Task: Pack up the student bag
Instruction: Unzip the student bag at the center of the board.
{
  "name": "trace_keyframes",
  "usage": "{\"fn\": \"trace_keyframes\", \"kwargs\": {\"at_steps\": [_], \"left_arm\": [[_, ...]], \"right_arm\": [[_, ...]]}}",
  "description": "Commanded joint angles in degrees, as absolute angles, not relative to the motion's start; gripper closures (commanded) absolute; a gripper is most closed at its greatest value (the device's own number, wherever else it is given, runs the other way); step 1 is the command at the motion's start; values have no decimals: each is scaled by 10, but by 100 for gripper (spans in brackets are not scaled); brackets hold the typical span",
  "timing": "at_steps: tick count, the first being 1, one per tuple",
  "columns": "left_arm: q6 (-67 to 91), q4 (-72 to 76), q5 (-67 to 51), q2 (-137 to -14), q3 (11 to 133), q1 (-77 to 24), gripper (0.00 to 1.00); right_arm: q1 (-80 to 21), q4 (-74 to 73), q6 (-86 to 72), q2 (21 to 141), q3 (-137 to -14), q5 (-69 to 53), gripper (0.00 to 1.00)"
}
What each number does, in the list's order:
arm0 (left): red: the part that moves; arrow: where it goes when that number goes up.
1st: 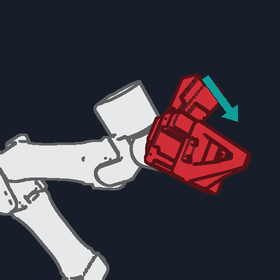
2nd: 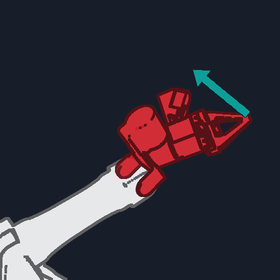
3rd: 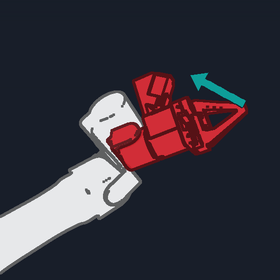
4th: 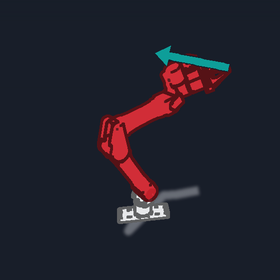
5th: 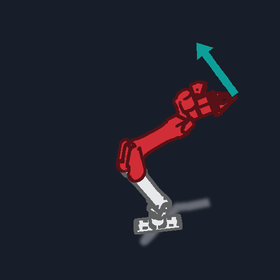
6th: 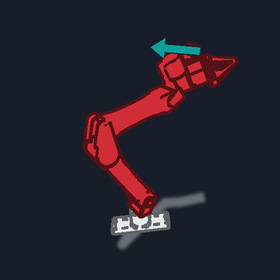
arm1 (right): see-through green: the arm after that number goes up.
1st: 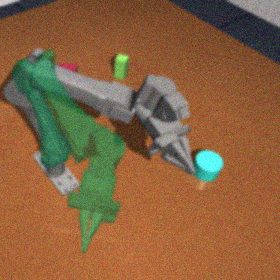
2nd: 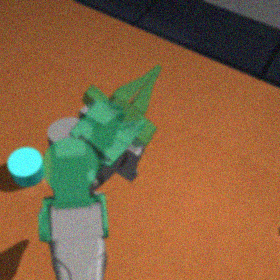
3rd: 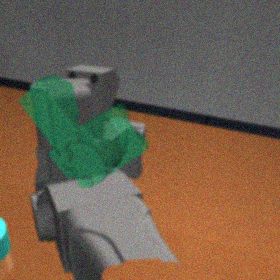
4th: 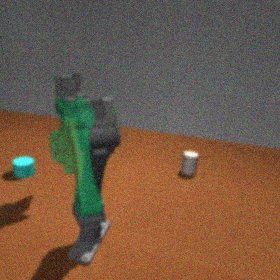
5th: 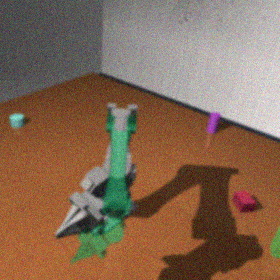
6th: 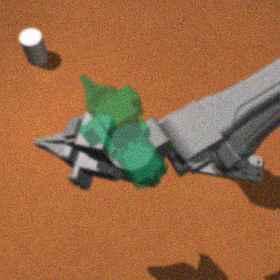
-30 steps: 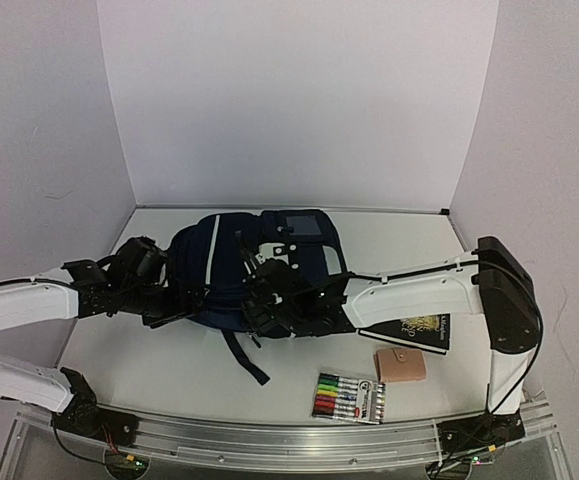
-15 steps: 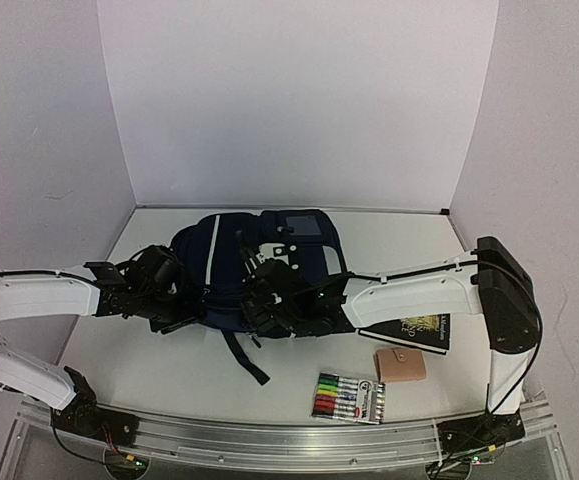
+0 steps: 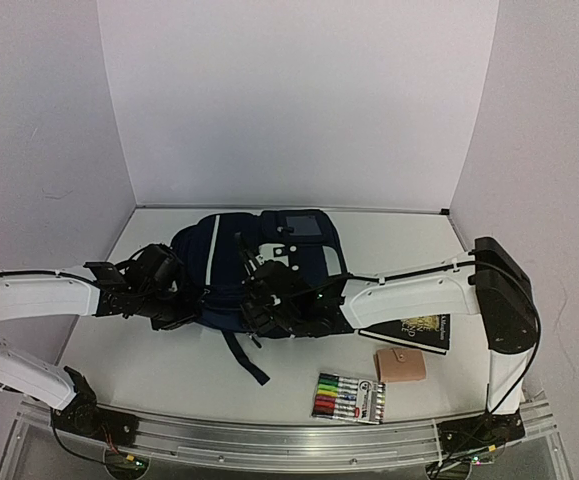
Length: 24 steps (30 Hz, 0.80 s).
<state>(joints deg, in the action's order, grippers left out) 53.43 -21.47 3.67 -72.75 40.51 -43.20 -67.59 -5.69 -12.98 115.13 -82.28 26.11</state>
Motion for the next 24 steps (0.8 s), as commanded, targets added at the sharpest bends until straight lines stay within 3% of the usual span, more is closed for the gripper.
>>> {"fn": "trace_keyframes", "kwargs": {"at_steps": [1, 8, 24], "left_arm": [[524, -196, 45, -713, 429, -433, 85], [525, -201, 52, -702, 425, -433, 99], [466, -179, 28, -628, 404, -433, 100]], "right_arm": [[-675, -52, -133, 1156, -833, 272, 25], [-676, -50, -86, 1145, -828, 243, 25], [-694, -26, 34, 1143, -859, 310, 20]]}}
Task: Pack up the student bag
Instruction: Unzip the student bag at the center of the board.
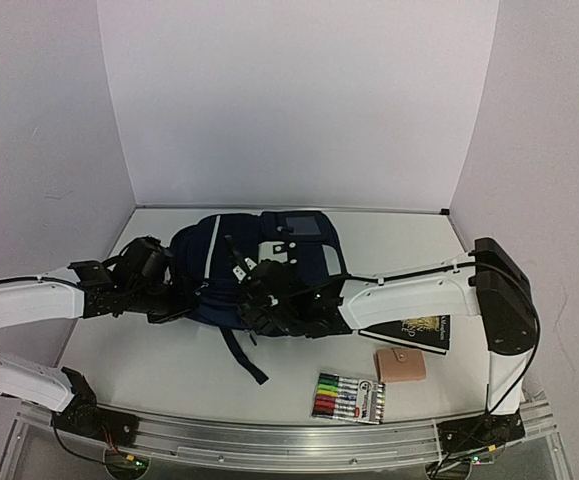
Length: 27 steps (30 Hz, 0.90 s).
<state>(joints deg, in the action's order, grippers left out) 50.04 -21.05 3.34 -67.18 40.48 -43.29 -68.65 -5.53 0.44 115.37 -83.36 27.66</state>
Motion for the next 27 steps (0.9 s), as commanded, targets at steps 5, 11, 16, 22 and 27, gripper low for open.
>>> {"fn": "trace_keyframes", "kwargs": {"at_steps": [5, 11, 16, 22, 27], "left_arm": [[449, -167, 22, -601, 397, -433, 100], [439, -168, 16, -602, 400, -433, 100], [435, -167, 11, -601, 402, -433, 100], [435, -169, 6, -599, 402, -433, 100], [437, -169, 2, -598, 402, -433, 100]], "right_arm": [[-701, -12, 40, 1107, -839, 306, 17], [-701, -5, 49, 1097, -829, 280, 15], [-701, -5, 73, 1128, -860, 264, 15], [-701, -5, 97, 1175, -910, 309, 15], [-698, -5, 118, 1205, -945, 315, 15]]}}
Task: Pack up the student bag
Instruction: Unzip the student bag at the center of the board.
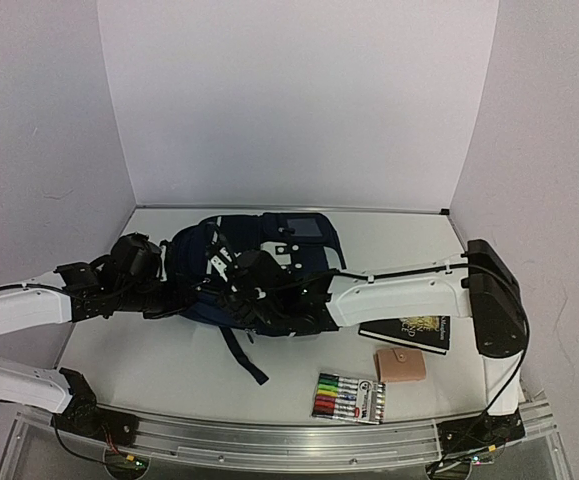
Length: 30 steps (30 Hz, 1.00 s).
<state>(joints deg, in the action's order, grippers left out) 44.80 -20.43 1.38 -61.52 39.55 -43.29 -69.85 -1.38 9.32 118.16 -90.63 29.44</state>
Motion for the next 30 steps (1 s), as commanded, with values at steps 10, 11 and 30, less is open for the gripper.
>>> {"fn": "trace_keyframes", "kwargs": {"at_steps": [10, 11, 30], "left_arm": [[432, -169, 2, -600, 407, -433, 100], [432, -169, 2, -600, 408, -433, 100], [454, -221, 64, -596, 425, -432, 100]], "right_arm": [[-685, -24, 140, 1254, -991, 314, 14], [-683, -24, 143, 1259, -996, 322, 13], [-677, 31, 231, 1294, -1027, 412, 90]]}}
